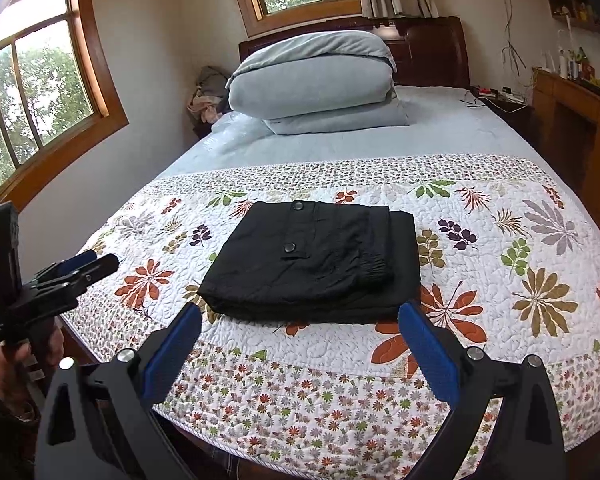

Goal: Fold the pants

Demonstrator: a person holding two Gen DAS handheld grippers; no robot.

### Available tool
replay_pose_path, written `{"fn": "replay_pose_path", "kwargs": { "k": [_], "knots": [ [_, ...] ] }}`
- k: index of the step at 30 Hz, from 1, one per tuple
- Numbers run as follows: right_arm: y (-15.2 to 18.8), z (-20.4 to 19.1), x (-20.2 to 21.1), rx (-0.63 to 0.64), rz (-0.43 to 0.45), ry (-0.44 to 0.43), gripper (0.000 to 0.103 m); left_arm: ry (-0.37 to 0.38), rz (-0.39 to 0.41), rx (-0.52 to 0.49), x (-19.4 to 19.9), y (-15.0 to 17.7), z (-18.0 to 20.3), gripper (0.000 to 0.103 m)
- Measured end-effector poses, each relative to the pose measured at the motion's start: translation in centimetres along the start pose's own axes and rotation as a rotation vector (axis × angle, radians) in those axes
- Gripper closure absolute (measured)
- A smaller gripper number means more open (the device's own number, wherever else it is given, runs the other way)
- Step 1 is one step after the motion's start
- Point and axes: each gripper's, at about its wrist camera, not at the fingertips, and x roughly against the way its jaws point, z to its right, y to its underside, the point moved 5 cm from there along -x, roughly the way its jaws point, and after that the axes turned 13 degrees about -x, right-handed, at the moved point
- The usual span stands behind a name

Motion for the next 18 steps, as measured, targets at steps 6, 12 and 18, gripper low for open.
{"fn": "replay_pose_path", "kwargs": {
  "k": [6, 12, 18],
  "knots": [
    [0.14, -0.05, -0.12, 0.003, -0.002, -0.002, 0.003, -0.001, 0.003, -0.002, 0.05, -0.11, -0.02, 0.01],
    [0.16, -0.17, 0.02, 0.014, 0.001, -0.005, 0.003, 0.011, -0.001, -0.017, -0.08, -0.08, 0.24, 0.01],
    [0.22, -0.33, -0.02, 0.021, -0.002, -0.002, 0.003, 0.02, -0.012, -0.014, -0.43, 0.05, 0.17, 0.01]
  ]
}}
